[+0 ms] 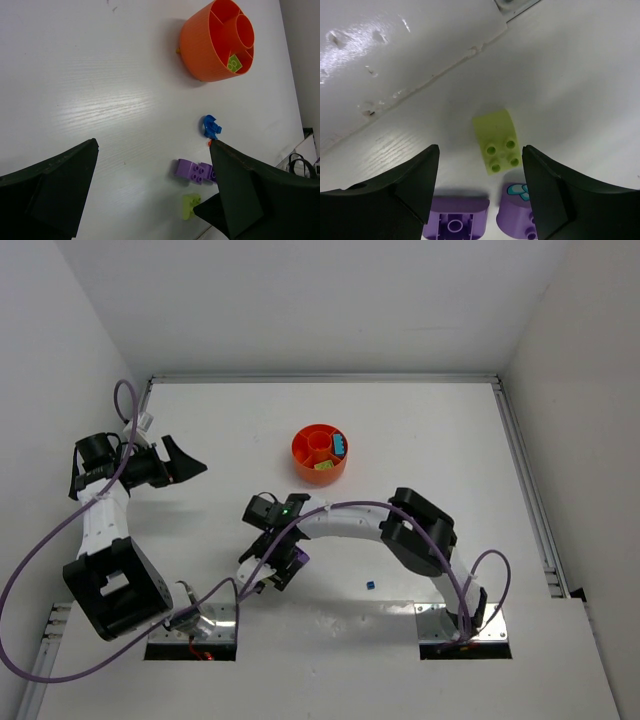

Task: Sort the legos into containers by color

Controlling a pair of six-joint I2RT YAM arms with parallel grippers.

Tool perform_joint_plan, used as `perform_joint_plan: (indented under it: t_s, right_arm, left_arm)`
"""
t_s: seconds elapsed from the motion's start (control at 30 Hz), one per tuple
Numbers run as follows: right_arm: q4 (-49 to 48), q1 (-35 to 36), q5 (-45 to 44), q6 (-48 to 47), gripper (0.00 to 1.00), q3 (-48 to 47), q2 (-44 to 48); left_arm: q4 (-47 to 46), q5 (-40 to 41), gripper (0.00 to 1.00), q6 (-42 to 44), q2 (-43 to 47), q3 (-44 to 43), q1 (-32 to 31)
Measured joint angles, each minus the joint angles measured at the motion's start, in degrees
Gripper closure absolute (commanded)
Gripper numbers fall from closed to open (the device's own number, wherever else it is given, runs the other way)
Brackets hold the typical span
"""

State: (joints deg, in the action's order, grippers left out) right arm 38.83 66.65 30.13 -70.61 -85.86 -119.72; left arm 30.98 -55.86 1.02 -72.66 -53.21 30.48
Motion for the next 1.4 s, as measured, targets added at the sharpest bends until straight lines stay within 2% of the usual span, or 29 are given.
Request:
perform_joint_plan:
  t_s: [0.13, 0.27, 0.33, 0.37, 0.47, 0.67, 0.8, 1.0, 1.1, 1.2, 1.4]
  right_arm:
    - [0.0, 0.2, -1.0, -0.1, 0.33, -1.7, -3.4]
    - [0.2, 0.3, -1.6, -0.2, 0.39, -4.2, -6.0]
    - [0.2, 0.3, -1.9, -0.3, 0.46, -4.7, -6.4]
    - [0.3, 0.3, -1.8, -0.3, 0.57, -4.8, -6.5]
    - [0.4, 0.3, -2.1, -0.5, 0.72, -5.0, -6.7]
    - [0.5, 0.2, -2.9, 0.5, 0.86, -4.0, -5.7]
    - [0.4, -0.7, -4.2, 8.0, 0.91, 2.9, 1.4]
    - [-5.3, -4.0, -11.9, 25.1, 0.97, 16.0, 22.4]
    - [-8.5, -7.2, -16.3, 32.0, 1.00, 19.3, 29.7]
    - [-12.7, -11.9, -21.0, 37.8, 1.00, 20.6, 31.3]
    - [-19.6, -21.3, -30.4, 50.3, 1.00, 20.5, 28.9]
  left_arm:
    - [0.0, 0.1, 0.00, 0.0, 0.0, 0.0, 0.0]
    - [0.0, 0.2, 0.00, 0.1, 0.0, 0.0, 0.0]
    - [0.0, 0.3, 0.00, 0.2, 0.0, 0.0, 0.0]
    - [0.0, 0.3, 0.00, 0.2, 0.0, 0.0, 0.0]
    - [0.0, 0.4, 0.00, 0.2, 0.0, 0.0, 0.0]
    - [0.0, 0.7, 0.00, 0.2, 0.0, 0.0, 0.0]
    - [-0.1, 1.3, 0.00, 0.2, 0.6, 0.2, 0.0]
    - [-1.8, 2.1, 0.00, -1.6, 4.3, 1.7, 0.0]
    - [-2.3, 2.4, 0.00, -2.4, 5.2, 2.1, 0.0]
    - [-2.6, 3.1, 0.00, -3.3, 5.7, 2.1, 0.0]
    - [-3.1, 5.4, 0.00, -4.5, 7.2, 2.4, 0.0]
